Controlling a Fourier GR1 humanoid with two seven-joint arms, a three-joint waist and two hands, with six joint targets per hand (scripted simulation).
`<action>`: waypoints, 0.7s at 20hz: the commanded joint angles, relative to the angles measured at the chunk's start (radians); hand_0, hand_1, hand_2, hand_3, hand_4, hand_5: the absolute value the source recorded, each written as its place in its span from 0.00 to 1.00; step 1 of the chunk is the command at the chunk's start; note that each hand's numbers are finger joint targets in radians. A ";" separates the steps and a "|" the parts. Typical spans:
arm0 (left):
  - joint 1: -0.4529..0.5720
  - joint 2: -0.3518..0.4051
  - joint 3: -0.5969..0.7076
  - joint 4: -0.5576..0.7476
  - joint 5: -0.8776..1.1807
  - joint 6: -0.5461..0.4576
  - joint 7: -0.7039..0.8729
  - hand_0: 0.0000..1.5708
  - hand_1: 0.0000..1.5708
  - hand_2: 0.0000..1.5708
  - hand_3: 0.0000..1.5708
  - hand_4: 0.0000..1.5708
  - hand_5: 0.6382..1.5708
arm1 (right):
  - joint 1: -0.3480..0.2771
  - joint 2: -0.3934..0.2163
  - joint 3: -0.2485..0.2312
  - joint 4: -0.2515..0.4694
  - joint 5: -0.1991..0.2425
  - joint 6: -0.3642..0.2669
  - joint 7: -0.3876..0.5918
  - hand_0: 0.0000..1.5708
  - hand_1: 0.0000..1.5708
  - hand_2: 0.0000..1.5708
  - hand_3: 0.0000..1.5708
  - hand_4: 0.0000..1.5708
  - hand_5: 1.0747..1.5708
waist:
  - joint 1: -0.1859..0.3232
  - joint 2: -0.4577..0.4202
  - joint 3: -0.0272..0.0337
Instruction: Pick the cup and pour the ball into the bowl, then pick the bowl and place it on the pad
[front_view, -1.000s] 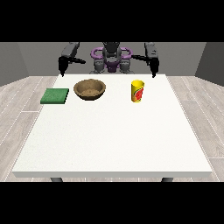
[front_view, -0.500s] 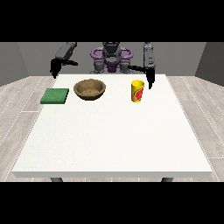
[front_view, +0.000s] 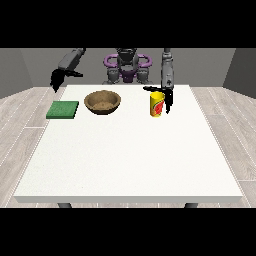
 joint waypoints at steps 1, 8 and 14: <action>-0.065 0.012 0.039 0.095 0.011 0.026 -0.067 0.00 0.00 0.00 0.00 0.00 0.64 | 0.019 0.000 0.007 0.016 0.009 0.042 -0.094 0.00 0.00 0.00 0.00 0.00 0.98 | -0.032 0.044 0.0000; -0.085 0.061 0.006 0.116 -0.186 0.362 -0.047 0.84 0.84 1.00 1.00 0.53 0.94 | -0.050 -0.078 -0.038 0.043 -0.049 0.101 -0.038 0.00 0.00 0.00 0.00 0.00 0.97 | -0.096 0.100 0.0006; -0.076 0.026 -0.042 0.153 -0.238 0.414 -0.030 0.86 0.86 1.00 1.00 0.57 0.93 | -0.040 -0.103 -0.096 0.135 -0.071 0.095 -0.059 0.00 0.00 0.00 0.00 0.00 0.97 | -0.042 0.011 0.0007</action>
